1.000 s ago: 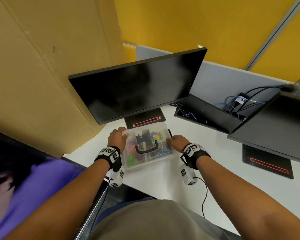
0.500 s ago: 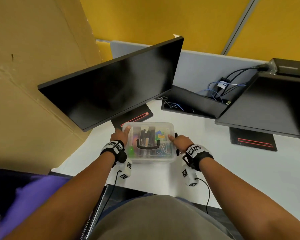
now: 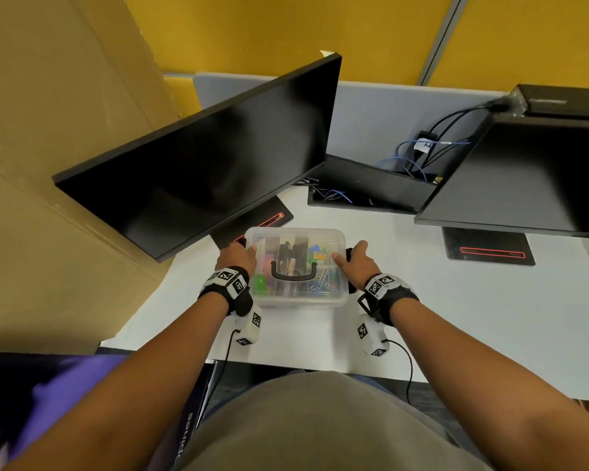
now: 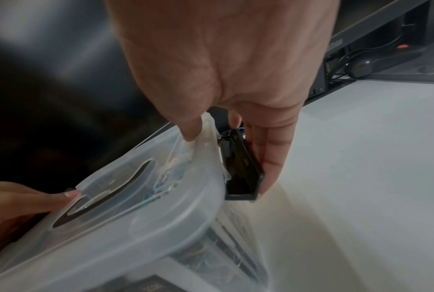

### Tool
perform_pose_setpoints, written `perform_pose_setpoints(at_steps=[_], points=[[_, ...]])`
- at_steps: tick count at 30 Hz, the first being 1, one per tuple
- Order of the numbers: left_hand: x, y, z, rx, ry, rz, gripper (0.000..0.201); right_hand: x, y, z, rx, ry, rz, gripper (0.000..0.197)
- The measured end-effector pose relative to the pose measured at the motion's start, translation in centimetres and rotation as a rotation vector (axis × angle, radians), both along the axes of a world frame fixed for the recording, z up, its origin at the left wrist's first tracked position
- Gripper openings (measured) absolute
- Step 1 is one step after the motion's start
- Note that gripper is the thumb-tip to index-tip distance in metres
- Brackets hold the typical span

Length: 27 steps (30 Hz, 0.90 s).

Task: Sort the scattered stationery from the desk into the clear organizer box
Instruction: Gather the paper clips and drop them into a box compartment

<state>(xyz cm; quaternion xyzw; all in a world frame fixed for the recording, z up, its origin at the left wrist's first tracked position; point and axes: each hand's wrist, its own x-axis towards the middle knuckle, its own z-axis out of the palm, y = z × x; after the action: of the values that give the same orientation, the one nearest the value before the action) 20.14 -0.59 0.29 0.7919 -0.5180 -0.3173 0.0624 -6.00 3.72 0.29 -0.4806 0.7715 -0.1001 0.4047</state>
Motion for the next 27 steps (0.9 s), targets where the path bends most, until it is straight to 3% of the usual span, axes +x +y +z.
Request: perform_pose_setpoints(at_steps=[7, 20, 23, 27], points=[[-0.5, 0.3, -0.2, 0.04, -0.025, -0.028, 0.067, 0.3, -0.6, 0.4, 0.036, 0.029, -0.003, 0.058], [-2.1, 0.8, 2.8, 0.026, -0.132, -0.122, 0.048, 0.8, -0.7, 0.9, 0.02, 0.077, 0.017, 0.052], [-2.1, 0.3, 2.2, 0.036, -0.088, -0.109, 0.056, 0.5, -0.9, 1.2, 0.042, 0.089, 0.037, 0.056], [-2.3, 0.1, 1.5, 0.056, -0.018, -0.114, 0.082, 0.2, -0.9, 1.7, 0.067, 0.078, 0.044, 0.061]])
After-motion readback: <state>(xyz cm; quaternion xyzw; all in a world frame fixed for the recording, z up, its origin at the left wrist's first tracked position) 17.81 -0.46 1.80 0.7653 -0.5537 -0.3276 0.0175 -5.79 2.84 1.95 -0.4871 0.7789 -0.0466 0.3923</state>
